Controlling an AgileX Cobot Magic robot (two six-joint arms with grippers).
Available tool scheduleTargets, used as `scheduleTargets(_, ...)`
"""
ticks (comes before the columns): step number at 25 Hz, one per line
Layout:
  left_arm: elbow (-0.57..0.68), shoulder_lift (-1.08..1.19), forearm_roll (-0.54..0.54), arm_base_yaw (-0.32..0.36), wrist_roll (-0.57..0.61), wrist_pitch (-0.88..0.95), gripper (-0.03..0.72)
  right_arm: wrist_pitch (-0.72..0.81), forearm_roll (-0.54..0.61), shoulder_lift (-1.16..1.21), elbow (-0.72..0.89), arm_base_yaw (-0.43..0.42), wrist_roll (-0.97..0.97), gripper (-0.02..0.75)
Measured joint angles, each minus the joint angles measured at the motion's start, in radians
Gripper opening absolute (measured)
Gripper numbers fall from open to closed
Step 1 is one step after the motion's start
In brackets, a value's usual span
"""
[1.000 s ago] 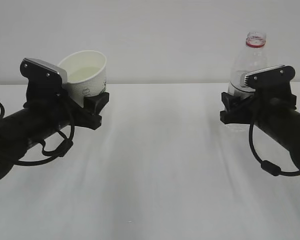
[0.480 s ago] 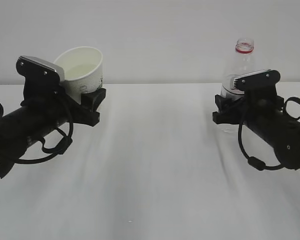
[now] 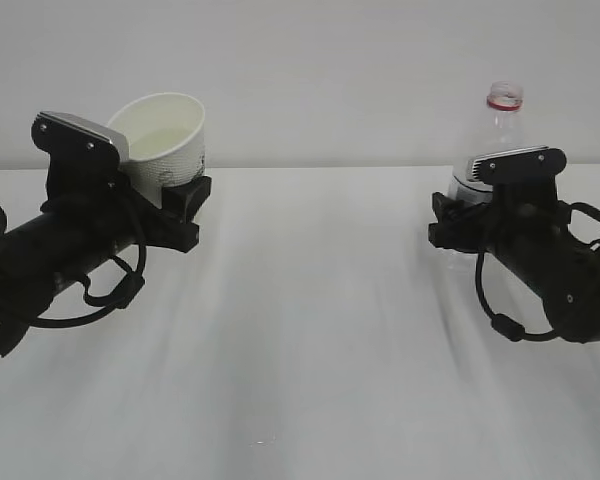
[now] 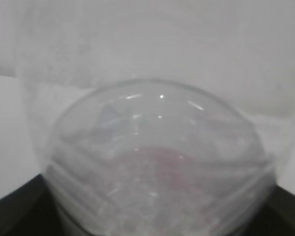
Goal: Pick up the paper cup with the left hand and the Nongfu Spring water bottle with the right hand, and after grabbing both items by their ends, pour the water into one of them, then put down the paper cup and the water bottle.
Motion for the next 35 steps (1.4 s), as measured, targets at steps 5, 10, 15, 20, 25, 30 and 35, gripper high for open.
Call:
scheduleTargets(5,0.000,0.000,0.000,0.000,0.002,0.000,0.503,-0.010,0.000,0.000,0.000,0.000,0.007,0.665)
scheduleTargets(10,0.000,0.000,-0.001,0.000,0.002,0.000,0.503,-0.038,-0.006,-0.016,0.015,0.000,0.007,0.666)
scheduleTargets(15,0.000,0.000,-0.001,0.000,0.002,0.000,0.503,-0.050,-0.006,-0.095,0.075,0.000,0.007,0.665)
scheduleTargets(20,0.000,0.000,-0.001,0.000,0.002,-0.015,0.503,-0.054,-0.015,-0.168,0.142,0.000,0.016,0.665)
scheduleTargets(25,0.000,0.000,-0.002,0.000,0.002,-0.022,0.503,-0.054,-0.024,-0.243,0.220,0.000,0.022,0.665)
scheduleTargets(30,0.000,0.000,-0.002,0.000,0.002,-0.022,0.503,-0.056,-0.026,-0.318,0.283,0.000,0.024,0.664)
scheduleTargets(35,0.000,0.000,-0.003,0.000,0.002,-0.022,0.503,-0.057,-0.028,-0.364,0.326,0.000,0.024,0.659)
